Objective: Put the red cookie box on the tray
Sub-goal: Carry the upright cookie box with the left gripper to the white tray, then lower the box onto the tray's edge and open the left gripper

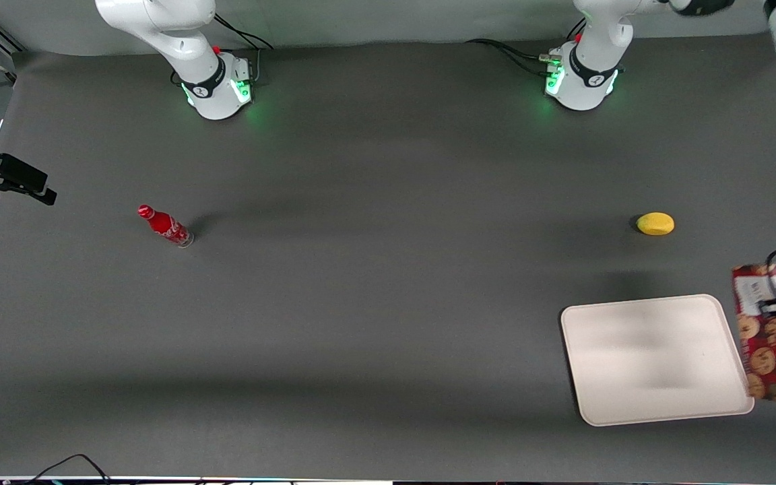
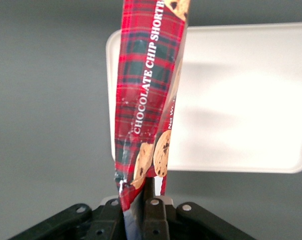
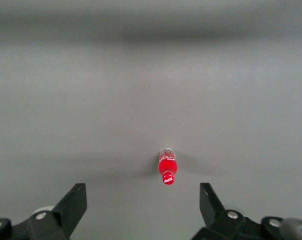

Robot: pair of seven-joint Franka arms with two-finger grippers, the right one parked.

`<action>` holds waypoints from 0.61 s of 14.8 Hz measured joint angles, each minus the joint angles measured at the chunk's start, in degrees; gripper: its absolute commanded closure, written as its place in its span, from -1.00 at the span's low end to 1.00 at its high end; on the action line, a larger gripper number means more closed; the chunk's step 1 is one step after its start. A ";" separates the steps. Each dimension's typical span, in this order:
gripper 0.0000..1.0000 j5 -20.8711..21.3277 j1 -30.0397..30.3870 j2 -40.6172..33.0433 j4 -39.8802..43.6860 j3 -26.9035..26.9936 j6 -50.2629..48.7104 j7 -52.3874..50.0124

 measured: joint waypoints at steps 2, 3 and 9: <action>1.00 -1.16 0.69 4.78 -0.27 0.12 3.67 2.41; 1.00 -1.42 0.97 6.83 -0.32 0.54 5.92 3.26; 1.00 -5.61 3.26 10.26 -7.37 2.40 21.97 6.48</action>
